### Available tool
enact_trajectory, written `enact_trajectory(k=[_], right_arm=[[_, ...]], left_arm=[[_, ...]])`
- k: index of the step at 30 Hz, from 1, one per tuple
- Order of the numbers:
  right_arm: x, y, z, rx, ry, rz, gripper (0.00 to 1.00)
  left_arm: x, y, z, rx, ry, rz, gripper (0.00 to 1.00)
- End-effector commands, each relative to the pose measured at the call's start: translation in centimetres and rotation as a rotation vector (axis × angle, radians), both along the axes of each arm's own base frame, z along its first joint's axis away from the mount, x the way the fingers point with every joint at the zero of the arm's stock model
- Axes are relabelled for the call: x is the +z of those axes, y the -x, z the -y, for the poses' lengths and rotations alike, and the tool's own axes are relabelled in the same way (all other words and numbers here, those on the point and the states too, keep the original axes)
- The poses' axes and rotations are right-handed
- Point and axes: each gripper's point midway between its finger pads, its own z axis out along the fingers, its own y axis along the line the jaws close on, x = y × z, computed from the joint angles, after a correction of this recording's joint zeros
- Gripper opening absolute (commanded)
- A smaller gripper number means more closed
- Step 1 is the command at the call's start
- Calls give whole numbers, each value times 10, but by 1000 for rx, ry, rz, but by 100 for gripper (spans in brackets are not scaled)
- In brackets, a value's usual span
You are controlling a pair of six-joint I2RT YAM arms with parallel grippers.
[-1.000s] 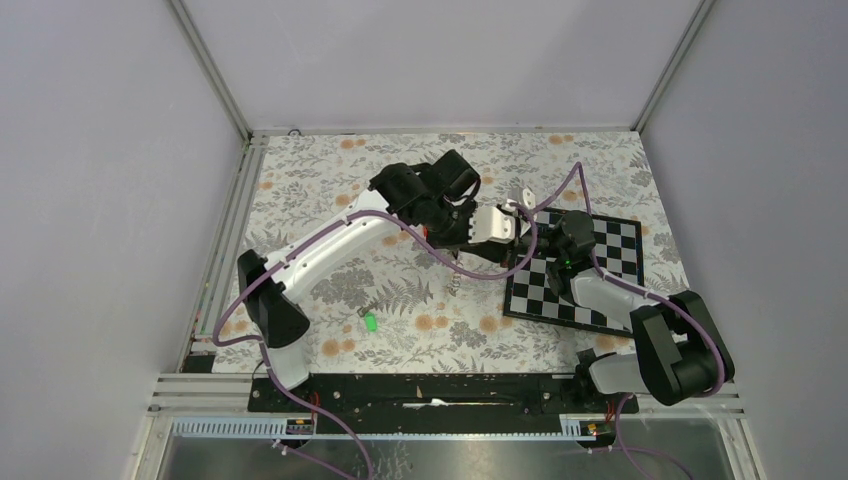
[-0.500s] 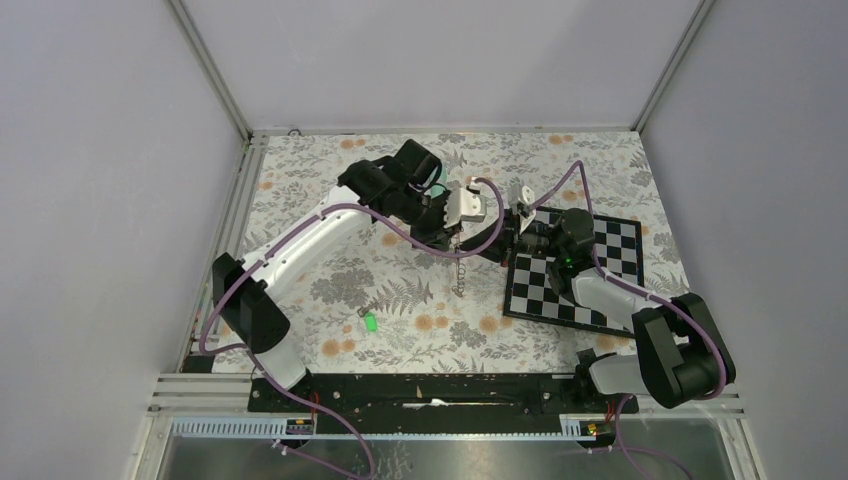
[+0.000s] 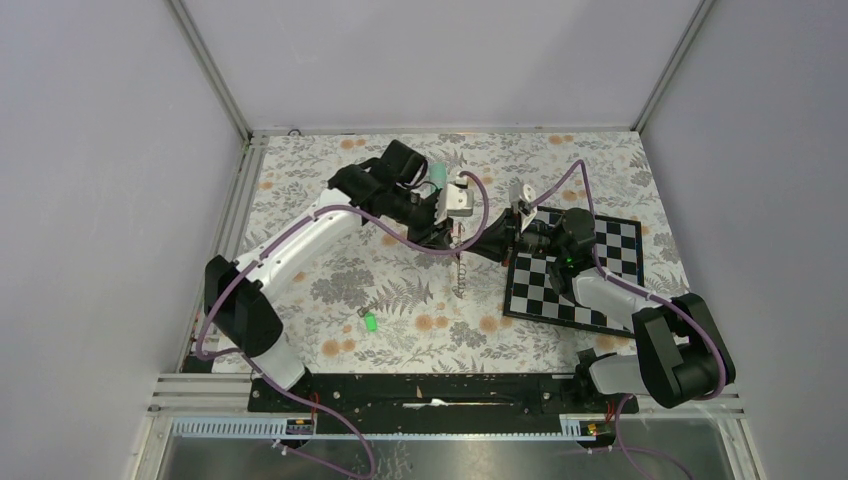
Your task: Put the keys on the keyring
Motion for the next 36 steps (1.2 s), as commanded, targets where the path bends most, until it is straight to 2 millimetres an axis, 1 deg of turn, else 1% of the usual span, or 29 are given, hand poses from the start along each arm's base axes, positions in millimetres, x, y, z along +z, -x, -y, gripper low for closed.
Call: enact_trajectory(k=[1,7,15,23,36], right_arm=[[31,-2,1,0,-47,96,0],[34,-4,1,-9,-60,82,0],[33,-5,1,-14,-58,76,0],[32,-6,1,-14,-56,67,0],[32,-6,1,-10,-56,61,0]], left_arm=[[36,11,1,-81,175,57,31],[37,18,4,-99,258,56,35],[39,20,4,-99,280,56,36],[42,17,-1,-78,291,96,36],[37,11,7,-103,303,80,37]])
